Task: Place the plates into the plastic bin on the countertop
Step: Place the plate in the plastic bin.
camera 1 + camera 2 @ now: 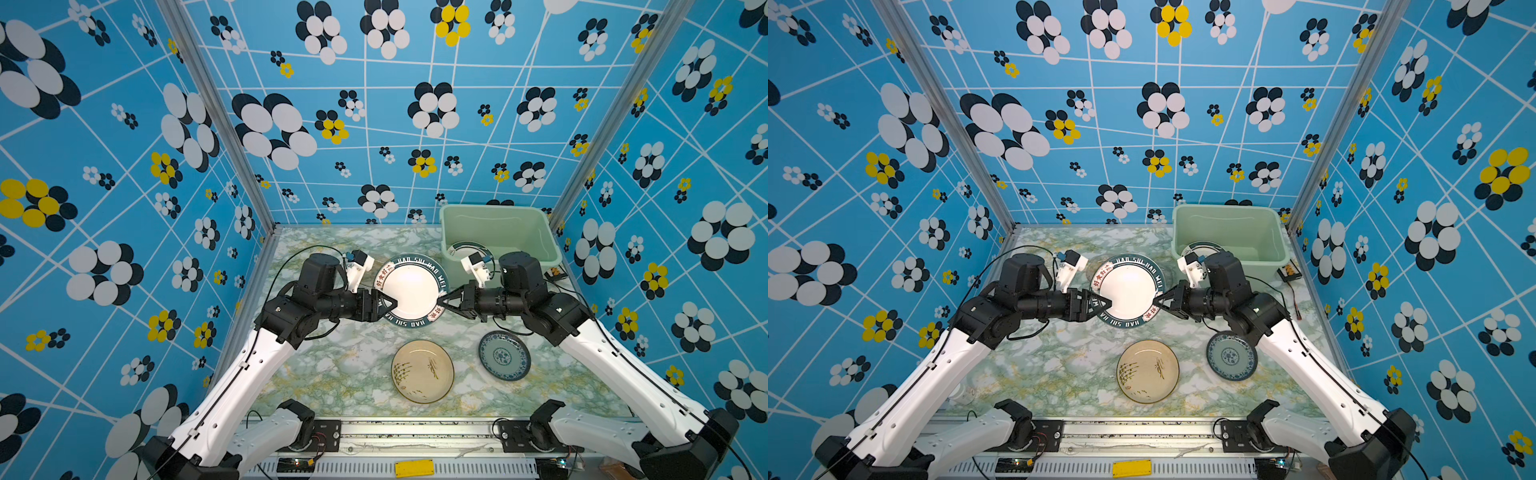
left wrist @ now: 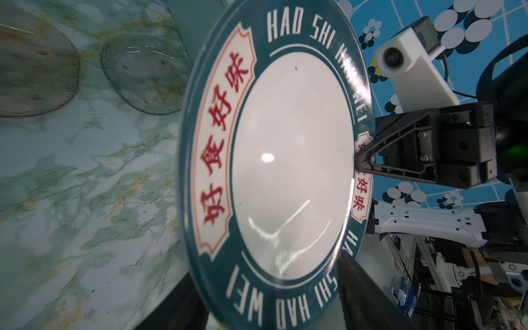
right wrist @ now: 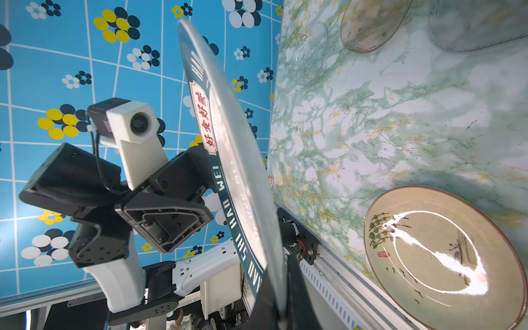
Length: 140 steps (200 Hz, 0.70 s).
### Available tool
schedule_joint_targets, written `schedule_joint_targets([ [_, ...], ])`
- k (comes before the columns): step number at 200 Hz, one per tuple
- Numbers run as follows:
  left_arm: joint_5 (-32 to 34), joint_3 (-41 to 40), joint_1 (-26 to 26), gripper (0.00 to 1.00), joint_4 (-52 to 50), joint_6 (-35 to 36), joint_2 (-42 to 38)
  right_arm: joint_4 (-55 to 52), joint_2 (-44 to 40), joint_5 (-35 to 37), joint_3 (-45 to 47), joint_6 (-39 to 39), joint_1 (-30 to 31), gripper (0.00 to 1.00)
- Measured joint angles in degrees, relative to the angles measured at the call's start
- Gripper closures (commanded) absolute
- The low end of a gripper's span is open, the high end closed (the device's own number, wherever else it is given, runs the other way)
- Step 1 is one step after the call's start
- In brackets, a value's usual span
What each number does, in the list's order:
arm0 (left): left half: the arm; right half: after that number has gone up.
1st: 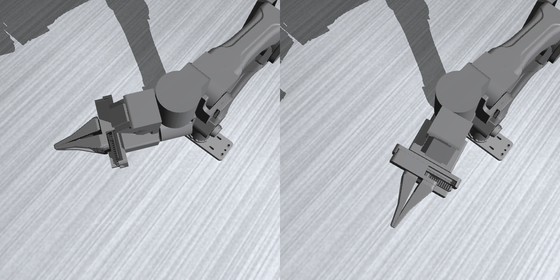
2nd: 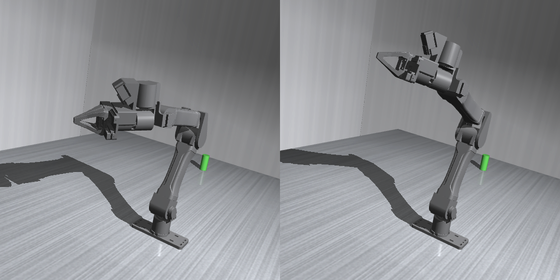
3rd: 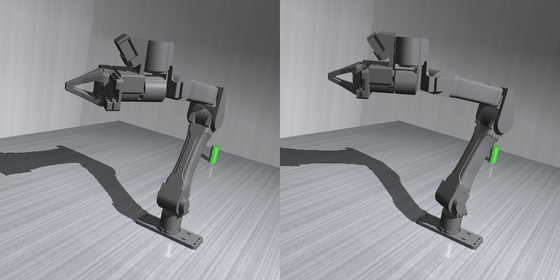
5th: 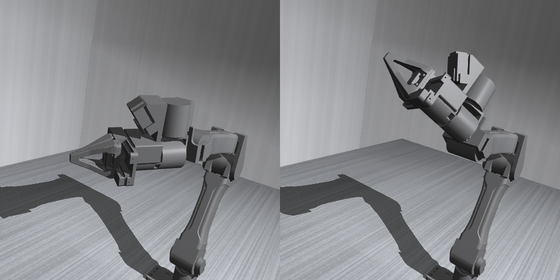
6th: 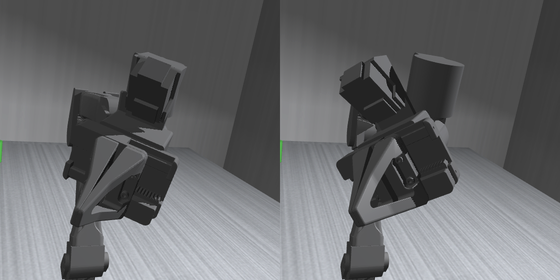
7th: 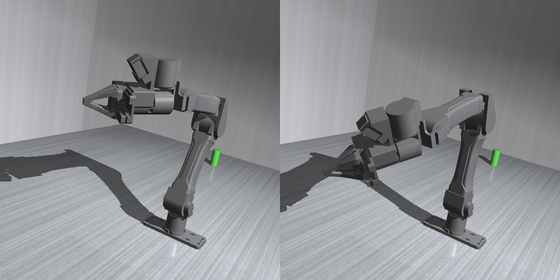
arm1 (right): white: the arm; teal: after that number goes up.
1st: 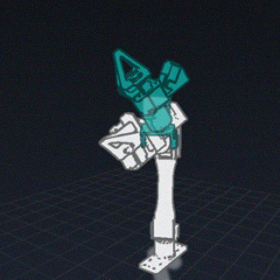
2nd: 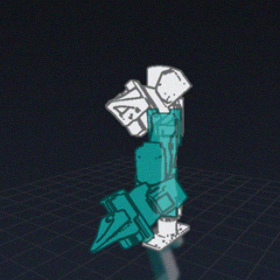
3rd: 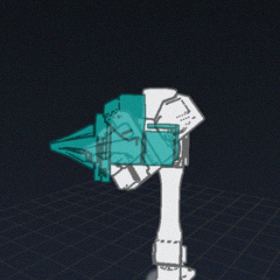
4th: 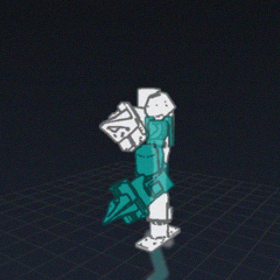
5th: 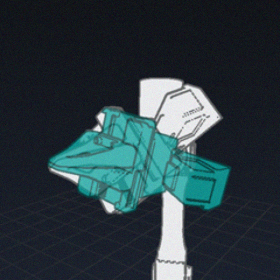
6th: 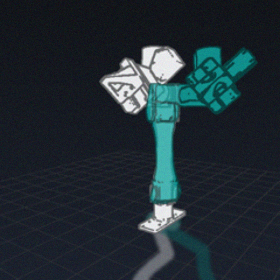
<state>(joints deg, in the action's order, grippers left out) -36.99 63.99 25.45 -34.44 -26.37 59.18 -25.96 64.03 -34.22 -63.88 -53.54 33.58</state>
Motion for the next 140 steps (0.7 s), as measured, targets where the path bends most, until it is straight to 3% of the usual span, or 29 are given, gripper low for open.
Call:
schedule_joint_targets([
  [21, -2.38, -0.68, -1.05, 0.55, 2.6, -2.14, -0.26, 2.1, 0.94, -1.62, 0.26, -1.66, -0.11, 1.0],
  [36, -2.99, -1.31, -2.14, 0.56, 3.76, -3.06, -0.26, 3.56, 1.9, -2.54, 0.26, -2.4, -0.31, 1.0],
  [42, -3.15, -1.57, -2.27, 0.61, 4.11, -3.5, -0.26, 3.98, 2.29, -2.8, 0.26, -2.54, -0.35, 1.0],
  [62, -3.58, -2.47, -2.95, 0.63, 4.9, -4.68, -0.28, 4.98, 3.15, -3.5, 0.26, -2.99, -0.39, 1.0],
  [96, -4.17, -4.04, -4.92, 0.78, 7.08, -7.39, -0.68, 6.34, 5.14, -4.26, -0.33, -3.1, -0.46, 1.0],
  [140, -5.2, -4.83, -7.74, 0.89, 10.84, -13.51, -0.83, 7.8, 9.14, -4.52, -3.17, -1.79, -0.74, 1.0],
])
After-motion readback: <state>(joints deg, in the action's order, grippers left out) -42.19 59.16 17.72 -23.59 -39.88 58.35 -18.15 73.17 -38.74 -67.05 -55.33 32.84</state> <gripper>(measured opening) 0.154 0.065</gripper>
